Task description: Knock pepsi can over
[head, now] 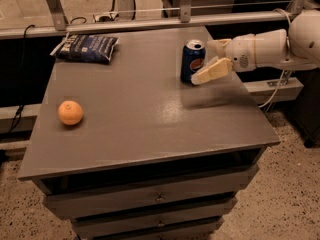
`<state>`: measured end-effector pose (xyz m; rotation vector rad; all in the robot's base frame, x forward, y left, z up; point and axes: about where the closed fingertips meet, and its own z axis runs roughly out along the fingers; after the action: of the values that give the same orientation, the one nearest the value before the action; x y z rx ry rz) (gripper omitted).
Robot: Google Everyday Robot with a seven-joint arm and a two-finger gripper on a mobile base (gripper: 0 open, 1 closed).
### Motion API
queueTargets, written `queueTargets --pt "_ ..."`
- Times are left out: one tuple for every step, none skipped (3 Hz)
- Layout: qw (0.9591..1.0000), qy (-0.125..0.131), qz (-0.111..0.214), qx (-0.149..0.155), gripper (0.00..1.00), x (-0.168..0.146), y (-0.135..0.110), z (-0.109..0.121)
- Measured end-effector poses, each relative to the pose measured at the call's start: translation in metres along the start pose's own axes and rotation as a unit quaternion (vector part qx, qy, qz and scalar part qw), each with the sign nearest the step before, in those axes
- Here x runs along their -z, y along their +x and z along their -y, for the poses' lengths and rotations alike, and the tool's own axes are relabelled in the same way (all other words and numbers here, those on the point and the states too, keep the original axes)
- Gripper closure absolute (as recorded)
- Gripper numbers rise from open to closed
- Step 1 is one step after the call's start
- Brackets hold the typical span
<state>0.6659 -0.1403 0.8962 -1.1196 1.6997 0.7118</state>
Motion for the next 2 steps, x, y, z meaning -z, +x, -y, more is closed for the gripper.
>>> queueTargets --pt "0.9990 -0.031 0.034 0.000 0.00 -0.017 -0.022 -0.029" --pt "0.9960 -0.066 0.060 0.004 0.00 -0.027 -0.049 -0.061"
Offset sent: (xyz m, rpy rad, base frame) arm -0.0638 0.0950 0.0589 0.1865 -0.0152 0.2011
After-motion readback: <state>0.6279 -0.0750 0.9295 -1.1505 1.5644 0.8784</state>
